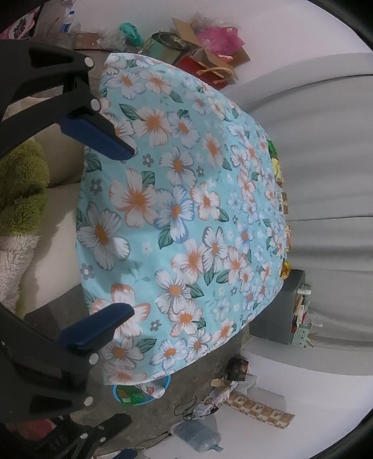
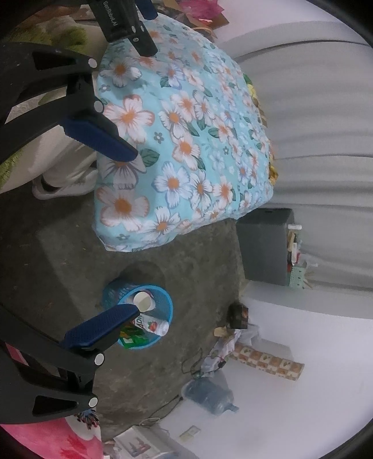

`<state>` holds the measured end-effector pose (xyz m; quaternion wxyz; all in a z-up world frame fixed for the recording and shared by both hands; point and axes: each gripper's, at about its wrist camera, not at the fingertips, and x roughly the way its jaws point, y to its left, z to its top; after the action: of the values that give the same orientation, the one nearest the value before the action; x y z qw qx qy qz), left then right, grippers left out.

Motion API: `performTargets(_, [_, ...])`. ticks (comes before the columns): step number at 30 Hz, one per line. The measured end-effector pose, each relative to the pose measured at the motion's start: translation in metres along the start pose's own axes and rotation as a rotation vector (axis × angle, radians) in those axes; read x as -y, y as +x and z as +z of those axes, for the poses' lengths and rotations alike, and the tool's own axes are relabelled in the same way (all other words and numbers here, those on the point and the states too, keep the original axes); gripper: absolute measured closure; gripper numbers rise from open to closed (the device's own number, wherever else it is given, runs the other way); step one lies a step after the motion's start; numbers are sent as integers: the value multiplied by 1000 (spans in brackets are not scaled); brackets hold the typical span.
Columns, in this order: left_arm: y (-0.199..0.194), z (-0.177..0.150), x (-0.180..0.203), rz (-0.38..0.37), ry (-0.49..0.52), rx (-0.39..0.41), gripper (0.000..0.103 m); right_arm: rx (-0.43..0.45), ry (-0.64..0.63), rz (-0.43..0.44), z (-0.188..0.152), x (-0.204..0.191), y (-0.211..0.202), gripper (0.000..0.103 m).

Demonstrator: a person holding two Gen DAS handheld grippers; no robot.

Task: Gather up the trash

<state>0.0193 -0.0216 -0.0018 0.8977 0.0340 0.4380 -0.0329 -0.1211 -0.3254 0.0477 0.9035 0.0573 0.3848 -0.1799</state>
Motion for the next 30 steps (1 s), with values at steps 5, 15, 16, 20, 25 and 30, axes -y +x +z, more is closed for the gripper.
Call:
performTargets(5, [0,0,0,-1,0,-2,5,9,9,0,-1,3,-3,8])
performTargets(15, [-1,1,-1,-3,-1,0,5,14,-3,4,1,2,-7,8])
performTargets(16, [-1,0,-1,-3,1,0,5,15,-5,5,1,2,-7,8])
performTargets(20, [0,0,-2,-2,2,1,5,16,-9,7,1,0,-8,8])
performTargets(25, [0,0,-2,-3,2,-1,5,12,-20,13,1,-3,-7,8])
performTargets(30, [0,0,-2,-3,2,1,5,13,-26,18,0,-6,-8,8])
